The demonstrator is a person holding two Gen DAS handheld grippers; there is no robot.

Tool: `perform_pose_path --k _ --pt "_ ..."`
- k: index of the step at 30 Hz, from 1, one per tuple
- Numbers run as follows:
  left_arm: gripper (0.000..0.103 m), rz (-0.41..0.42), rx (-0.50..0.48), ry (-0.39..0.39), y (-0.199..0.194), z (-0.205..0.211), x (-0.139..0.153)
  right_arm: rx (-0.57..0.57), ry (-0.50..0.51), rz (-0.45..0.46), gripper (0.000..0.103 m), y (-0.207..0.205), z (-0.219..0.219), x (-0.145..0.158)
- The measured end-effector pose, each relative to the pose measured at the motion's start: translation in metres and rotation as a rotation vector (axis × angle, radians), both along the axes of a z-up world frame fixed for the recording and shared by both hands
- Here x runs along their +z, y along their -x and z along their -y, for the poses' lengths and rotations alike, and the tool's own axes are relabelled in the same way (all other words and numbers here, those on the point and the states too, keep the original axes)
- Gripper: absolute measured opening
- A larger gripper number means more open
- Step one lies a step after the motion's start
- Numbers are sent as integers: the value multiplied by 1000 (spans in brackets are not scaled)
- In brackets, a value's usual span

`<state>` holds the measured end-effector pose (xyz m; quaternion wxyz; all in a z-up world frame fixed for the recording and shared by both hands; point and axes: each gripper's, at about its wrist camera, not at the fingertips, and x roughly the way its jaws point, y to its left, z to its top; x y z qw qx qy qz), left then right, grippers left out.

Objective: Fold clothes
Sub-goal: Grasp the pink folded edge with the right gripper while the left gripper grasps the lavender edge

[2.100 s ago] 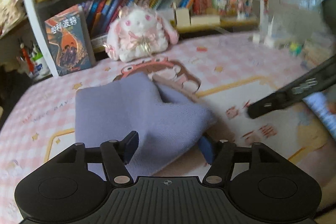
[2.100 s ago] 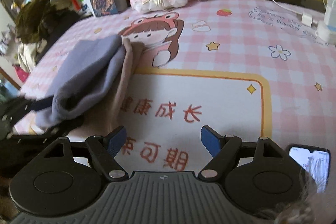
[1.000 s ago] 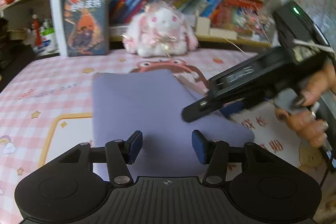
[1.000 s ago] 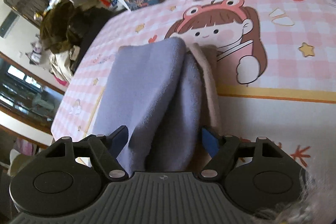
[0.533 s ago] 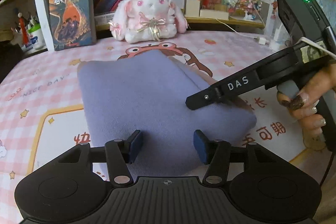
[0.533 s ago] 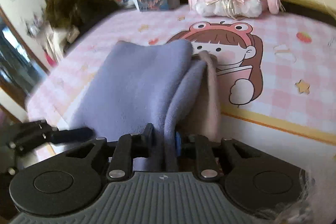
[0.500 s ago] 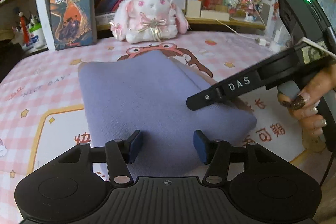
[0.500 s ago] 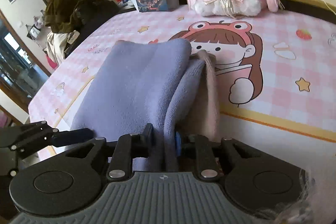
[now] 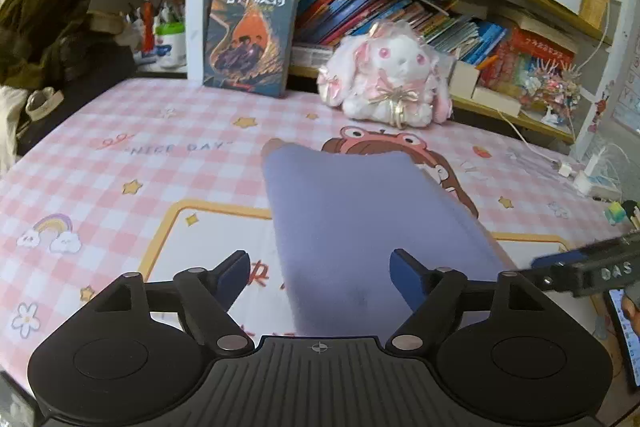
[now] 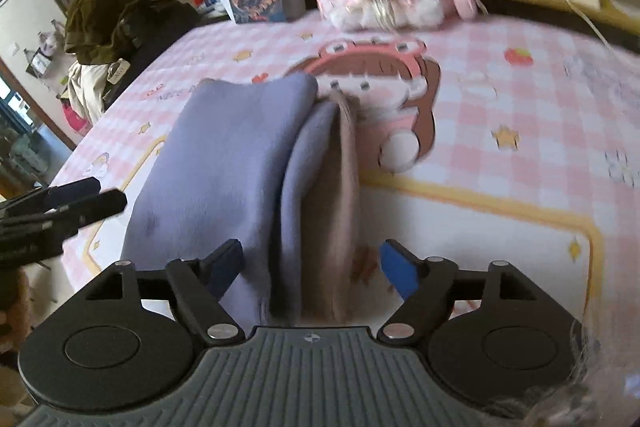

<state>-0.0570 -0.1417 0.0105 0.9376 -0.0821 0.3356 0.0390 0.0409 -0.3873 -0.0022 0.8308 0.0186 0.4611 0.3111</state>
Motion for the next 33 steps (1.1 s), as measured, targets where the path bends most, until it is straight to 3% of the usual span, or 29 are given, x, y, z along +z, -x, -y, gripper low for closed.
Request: perform_pose_path --k 5,9,12,16,19,21,25,27,29,31,33 --pt "87 -34 6 37 2 1 -4 -12 -17 -46 82 6 9 -1" --pt "87 -77 24 185 -2 -10 -15 -31 -55 -82 88 2 14 -3" --pt "86 -107 46 241 -12 -18 -26 -44 -94 -149 89 -9 16 -9" --pt "86 -125 53 374 -27 -32 -38 -54 -123 -249 89 -26 10 -23" --pt "84 -153 47 421 -37 -34 -47 -56 -145 -303 84 -32 4 -30" --pt "83 -172 44 449 -44 -35 -52 -47 -155 -313 75 -34 0 -30" --pt "69 -200 61 428 -49 -28 -55 -46 -133 -295 60 -33 -6 -29" --pt "55 -192 68 398 -48 -24 -50 -27 -109 -266 43 -31 -10 -27" --pt "46 -174 41 301 -46 -11 -38 20 -68 -170 29 -20 -16 -18" --pt "46 -162 6 200 -44 3 -28 82 -19 -45 26 -5 -24 -5" --pt "47 -169 -6 193 -43 4 -27 132 11 45 25 9 -28 4"
